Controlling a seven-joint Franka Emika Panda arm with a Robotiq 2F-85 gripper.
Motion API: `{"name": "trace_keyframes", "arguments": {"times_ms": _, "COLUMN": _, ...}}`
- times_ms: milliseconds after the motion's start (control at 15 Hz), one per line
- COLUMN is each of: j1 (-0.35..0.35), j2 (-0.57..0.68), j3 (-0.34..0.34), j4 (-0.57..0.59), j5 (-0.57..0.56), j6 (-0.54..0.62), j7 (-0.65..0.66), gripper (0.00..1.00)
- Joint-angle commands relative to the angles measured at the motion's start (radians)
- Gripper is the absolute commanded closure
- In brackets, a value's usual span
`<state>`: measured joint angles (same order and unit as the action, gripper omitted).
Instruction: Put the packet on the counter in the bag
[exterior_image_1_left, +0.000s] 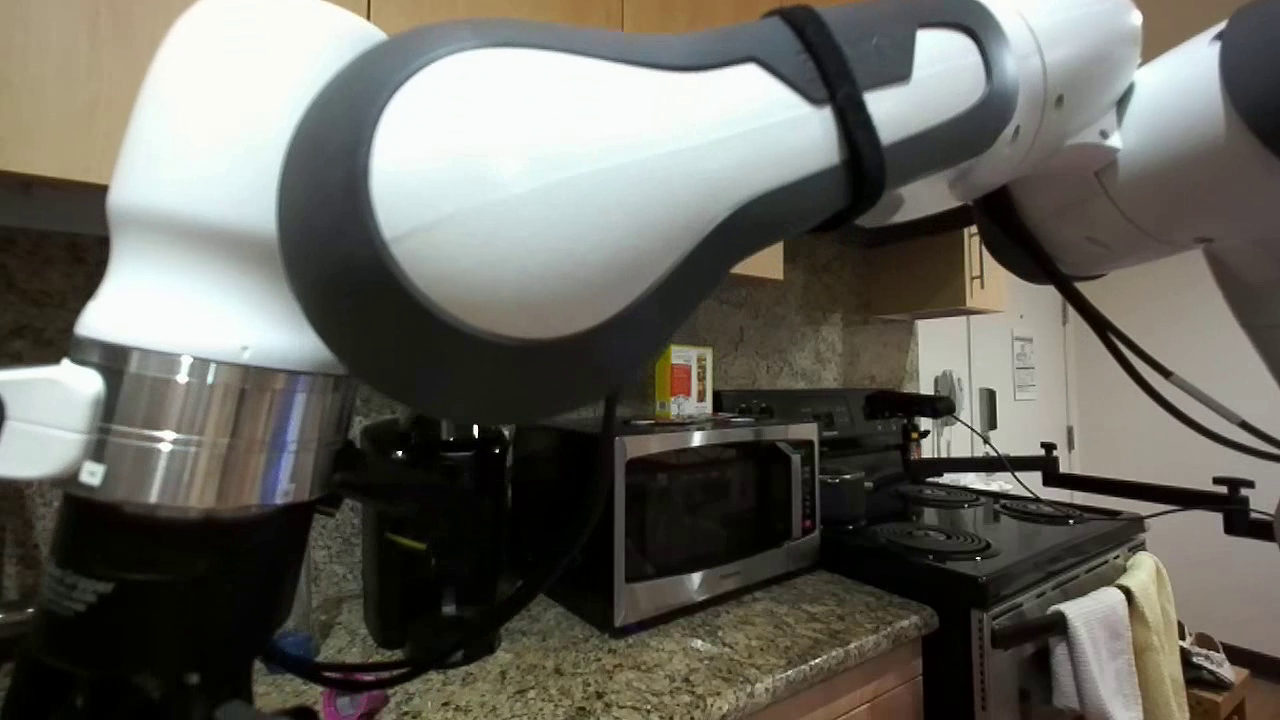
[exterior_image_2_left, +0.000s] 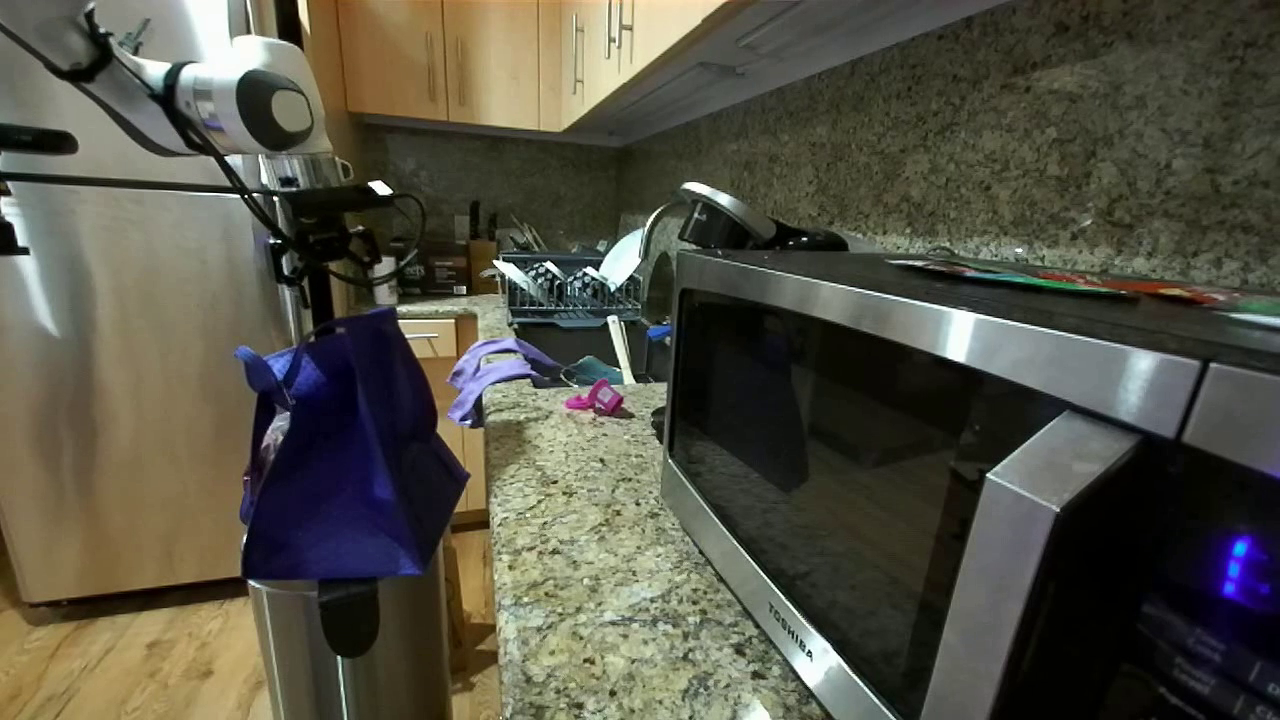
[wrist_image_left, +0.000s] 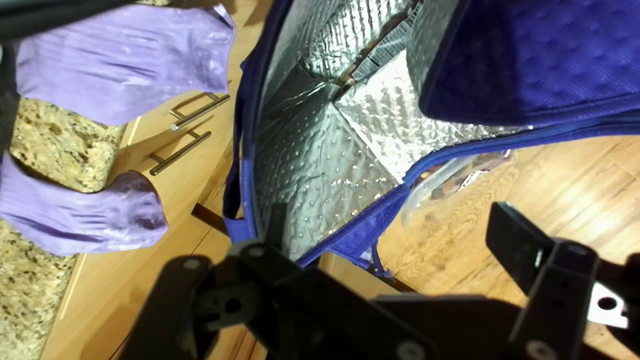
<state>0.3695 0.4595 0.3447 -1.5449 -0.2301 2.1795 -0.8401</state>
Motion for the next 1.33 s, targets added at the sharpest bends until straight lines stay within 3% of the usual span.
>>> {"name": "trace_keyframes", "arguments": {"times_ms": 0, "j1": 0.005, "j2": -0.057, "j3": 0.003, "j4": -0.022, "j5": -0.008, "j6": -0.001, "j7": -0.008, "gripper": 0.0}}
{"name": "trace_keyframes", "arguments": {"times_ms": 667, "j1": 0.075, "j2": -0.224, "j3": -0.026, "j4": 0.015, "j5": -0.235, "j6": -0.122, "j7": 0.134, "gripper": 0.0}}
{"name": "trace_keyframes", "arguments": {"times_ms": 1267, "j1": 0.068, "j2": -0.326, "j3": -0.026, "j4": 0.039, "j5": -0.428, "j6": -0.364, "j7": 0.368, "gripper": 0.0}}
